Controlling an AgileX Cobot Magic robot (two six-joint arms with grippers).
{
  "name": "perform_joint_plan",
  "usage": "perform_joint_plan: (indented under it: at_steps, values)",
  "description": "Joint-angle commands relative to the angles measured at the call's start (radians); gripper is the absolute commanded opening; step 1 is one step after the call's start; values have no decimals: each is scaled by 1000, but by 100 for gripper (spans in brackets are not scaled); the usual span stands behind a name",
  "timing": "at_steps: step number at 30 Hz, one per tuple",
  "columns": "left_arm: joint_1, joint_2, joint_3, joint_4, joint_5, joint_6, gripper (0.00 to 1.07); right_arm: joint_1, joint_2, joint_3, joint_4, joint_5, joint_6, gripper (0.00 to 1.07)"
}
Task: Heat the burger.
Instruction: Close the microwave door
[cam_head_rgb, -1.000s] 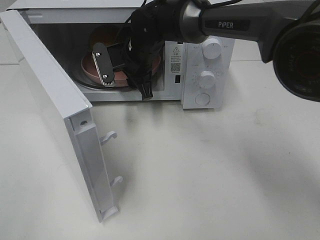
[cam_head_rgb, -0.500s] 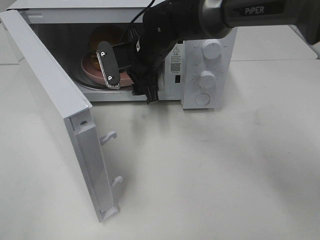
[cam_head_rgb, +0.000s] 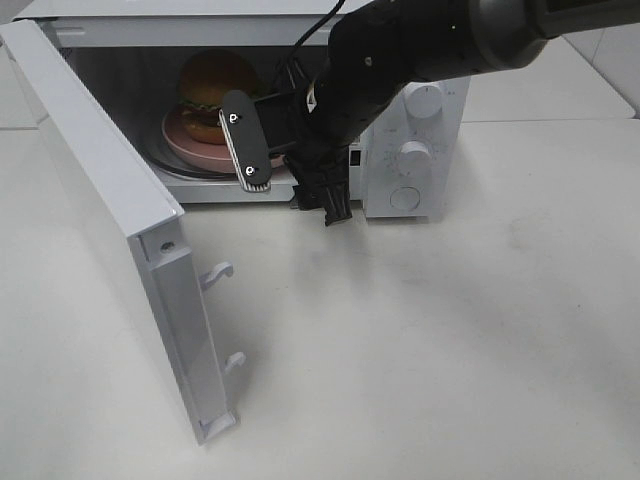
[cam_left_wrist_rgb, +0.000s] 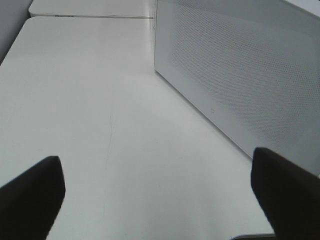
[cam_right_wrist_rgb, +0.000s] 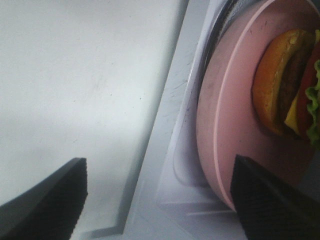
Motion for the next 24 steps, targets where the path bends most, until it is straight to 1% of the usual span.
perform_joint_plan:
  at_steps: [1, 3, 4, 5, 6, 7, 9, 10, 12, 14, 15, 16, 18, 19, 21, 22, 23, 24]
  values:
    - [1, -16, 3, 0, -14, -1, 93, 4, -80, 78, 1, -7, 30, 76]
    - [1, -16, 3, 0, -14, -1, 93, 4, -93, 91, 0, -7, 37, 76]
    - [1, -16, 3, 0, -14, -1, 93, 4, -126, 122, -1, -7, 50, 76]
    - [1, -16, 3, 0, -14, -1, 93, 4, -126, 122, -1, -7, 50, 76]
    - [1, -16, 3, 0, -14, -1, 93, 4, -160, 156, -1, -7, 58, 76]
    - [1, -16, 3, 0, -14, -1, 93, 4, -160, 156, -1, -7, 58, 76]
    - [1, -16, 3, 0, -14, -1, 93, 4, -204, 202, -1, -6, 73, 76]
    - [1, -16, 3, 0, -14, -1, 93, 4, -204, 202, -1, -6, 73, 76]
    - [1, -16, 3, 0, -14, -1, 93, 4, -257, 250, -1, -6, 104, 76]
    - [1, -16, 3, 0, -14, -1, 93, 4, -276, 268, -1, -6, 114, 76]
    - [1, -16, 3, 0, -14, -1, 93, 4, -309, 304, -1, -4, 140, 76]
    - [1, -16, 3, 0, -14, -1, 93, 4, -309, 304, -1, -4, 140, 76]
    - [1, -16, 3, 0, -14, -1, 93, 4, -362, 355, -1, -2, 185, 76]
    - [1, -16, 3, 0, -14, -1, 93, 4, -362, 355, -1, -2, 185, 76]
    - [1, -16, 3, 0, -14, -1, 93, 4, -419, 402, -1, 1, 228, 76]
    - [1, -16, 3, 0, -14, -1, 93, 4, -419, 402, -1, 1, 228, 76]
    - [1, -16, 3, 0, -14, -1, 93, 4, -460, 437, -1, 3, 267, 76]
    - [1, -16, 3, 0, -14, -1, 93, 4, -460, 437, -1, 3, 267, 76]
